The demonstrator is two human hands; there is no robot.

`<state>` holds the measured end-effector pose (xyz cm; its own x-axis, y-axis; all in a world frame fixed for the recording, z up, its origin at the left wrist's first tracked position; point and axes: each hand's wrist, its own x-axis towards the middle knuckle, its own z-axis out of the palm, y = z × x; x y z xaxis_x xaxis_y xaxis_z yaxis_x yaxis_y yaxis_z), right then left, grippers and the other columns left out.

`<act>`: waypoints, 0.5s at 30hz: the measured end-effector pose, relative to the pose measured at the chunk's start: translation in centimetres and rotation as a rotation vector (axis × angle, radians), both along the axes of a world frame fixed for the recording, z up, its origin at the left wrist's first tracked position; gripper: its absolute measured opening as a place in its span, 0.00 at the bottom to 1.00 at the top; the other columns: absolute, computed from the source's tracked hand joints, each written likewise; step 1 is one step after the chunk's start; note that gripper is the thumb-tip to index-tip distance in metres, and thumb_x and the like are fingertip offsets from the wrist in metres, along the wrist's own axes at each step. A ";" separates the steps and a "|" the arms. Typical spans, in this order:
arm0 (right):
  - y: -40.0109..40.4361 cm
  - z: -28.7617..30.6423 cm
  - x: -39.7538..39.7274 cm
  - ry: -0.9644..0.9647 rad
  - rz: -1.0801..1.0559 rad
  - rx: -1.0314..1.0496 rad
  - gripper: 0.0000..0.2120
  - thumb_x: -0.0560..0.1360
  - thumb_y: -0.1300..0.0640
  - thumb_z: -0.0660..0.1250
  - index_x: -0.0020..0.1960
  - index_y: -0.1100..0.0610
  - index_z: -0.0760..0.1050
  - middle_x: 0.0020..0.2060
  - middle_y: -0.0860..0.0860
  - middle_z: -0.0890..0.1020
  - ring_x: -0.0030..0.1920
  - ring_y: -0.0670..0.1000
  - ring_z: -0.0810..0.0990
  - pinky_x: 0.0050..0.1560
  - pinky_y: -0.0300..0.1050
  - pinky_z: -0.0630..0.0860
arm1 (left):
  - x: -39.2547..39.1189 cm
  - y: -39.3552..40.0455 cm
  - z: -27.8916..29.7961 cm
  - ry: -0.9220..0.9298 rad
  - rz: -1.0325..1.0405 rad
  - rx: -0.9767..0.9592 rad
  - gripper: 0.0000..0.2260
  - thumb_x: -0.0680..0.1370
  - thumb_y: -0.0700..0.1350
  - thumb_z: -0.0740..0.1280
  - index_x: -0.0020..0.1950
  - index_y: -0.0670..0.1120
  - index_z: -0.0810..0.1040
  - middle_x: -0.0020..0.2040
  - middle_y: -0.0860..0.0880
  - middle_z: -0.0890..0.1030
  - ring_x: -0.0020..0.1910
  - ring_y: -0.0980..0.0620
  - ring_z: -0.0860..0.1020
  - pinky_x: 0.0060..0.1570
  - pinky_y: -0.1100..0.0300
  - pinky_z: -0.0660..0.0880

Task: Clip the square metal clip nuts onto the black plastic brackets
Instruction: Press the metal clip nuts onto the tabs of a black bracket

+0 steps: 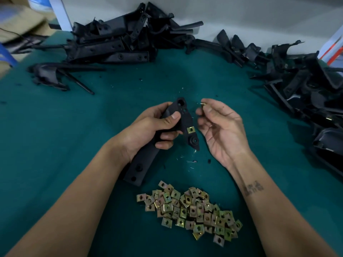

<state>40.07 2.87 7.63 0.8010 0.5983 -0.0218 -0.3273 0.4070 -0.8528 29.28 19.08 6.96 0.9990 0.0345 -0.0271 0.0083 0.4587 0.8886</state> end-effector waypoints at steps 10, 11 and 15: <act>0.4 -0.4 -1.0 -0.144 -0.031 -0.059 0.12 0.70 0.64 0.73 0.54 0.62 0.81 0.40 0.56 0.86 0.41 0.54 0.84 0.55 0.62 0.79 | 0.3 -0.1 -0.2 -0.010 0.015 0.126 0.10 0.80 0.43 0.64 0.59 0.41 0.70 0.39 0.44 0.74 0.28 0.55 0.63 0.23 0.65 0.65; 0.5 -0.3 -1.2 -0.130 -0.039 -0.054 0.12 0.69 0.64 0.73 0.52 0.62 0.80 0.40 0.57 0.86 0.42 0.55 0.84 0.58 0.70 0.76 | 0.3 -0.1 -0.2 -0.013 0.017 0.138 0.10 0.80 0.43 0.64 0.59 0.40 0.70 0.38 0.45 0.74 0.28 0.55 0.63 0.23 0.65 0.65; 0.7 -0.2 -1.7 -0.055 -0.066 -0.037 0.10 0.67 0.63 0.75 0.47 0.63 0.81 0.40 0.58 0.86 0.41 0.55 0.85 0.61 0.75 0.73 | 0.3 -0.3 -0.1 -0.003 0.030 0.182 0.09 0.79 0.43 0.65 0.56 0.40 0.70 0.37 0.47 0.74 0.28 0.55 0.63 0.24 0.65 0.65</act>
<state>38.38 3.54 7.46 0.8392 0.5438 0.0025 -0.2528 0.3943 -0.8835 29.57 18.78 6.82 0.9975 0.0687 -0.0149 -0.0057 0.2902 0.9569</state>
